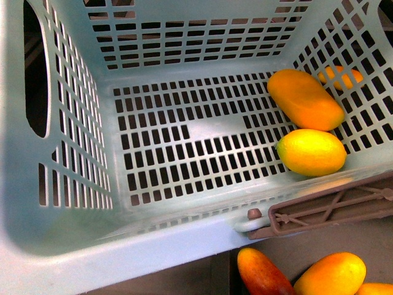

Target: Pick lemon and mango into basket

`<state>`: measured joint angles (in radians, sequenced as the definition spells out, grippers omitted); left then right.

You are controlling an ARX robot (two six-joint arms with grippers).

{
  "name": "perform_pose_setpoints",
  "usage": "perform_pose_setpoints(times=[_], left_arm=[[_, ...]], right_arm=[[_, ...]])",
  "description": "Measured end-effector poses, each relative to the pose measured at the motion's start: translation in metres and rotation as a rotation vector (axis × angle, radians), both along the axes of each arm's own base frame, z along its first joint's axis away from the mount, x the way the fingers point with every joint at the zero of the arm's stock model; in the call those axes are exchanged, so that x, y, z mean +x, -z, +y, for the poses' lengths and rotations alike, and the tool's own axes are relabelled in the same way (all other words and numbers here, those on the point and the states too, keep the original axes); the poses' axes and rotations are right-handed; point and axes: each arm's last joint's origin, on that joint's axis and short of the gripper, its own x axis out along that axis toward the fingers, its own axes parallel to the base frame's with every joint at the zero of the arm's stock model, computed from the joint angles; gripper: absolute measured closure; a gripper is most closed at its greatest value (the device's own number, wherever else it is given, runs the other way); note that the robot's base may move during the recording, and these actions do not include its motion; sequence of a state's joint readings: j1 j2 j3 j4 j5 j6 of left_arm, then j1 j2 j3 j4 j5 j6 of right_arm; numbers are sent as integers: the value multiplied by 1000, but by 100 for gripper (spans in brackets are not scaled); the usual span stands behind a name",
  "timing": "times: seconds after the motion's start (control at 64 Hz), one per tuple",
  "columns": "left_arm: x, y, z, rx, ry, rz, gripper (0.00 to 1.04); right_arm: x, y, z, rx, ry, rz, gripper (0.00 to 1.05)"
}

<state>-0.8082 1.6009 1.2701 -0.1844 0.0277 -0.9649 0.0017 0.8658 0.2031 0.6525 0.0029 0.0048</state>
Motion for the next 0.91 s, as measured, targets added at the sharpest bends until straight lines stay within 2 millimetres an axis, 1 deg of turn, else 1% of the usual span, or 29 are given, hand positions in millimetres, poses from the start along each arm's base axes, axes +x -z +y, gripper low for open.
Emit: perform_pose_setpoints(times=[0.109, 0.328, 0.734, 0.906], left_arm=[[0, 0, 0, 4, -5, -4, 100], [0, 0, 0, -1, 1, 1, 100], [0, 0, 0, 1, -2, -1, 100], [0, 0, 0, 1, -1, -1, 100]], right_arm=[[-13, 8, 0, 0, -2, -3, 103], [-28, 18, 0, 0, -2, 0, 103], [-46, 30, 0, 0, -2, -16, 103], [-51, 28, 0, -1, -2, -26, 103]])
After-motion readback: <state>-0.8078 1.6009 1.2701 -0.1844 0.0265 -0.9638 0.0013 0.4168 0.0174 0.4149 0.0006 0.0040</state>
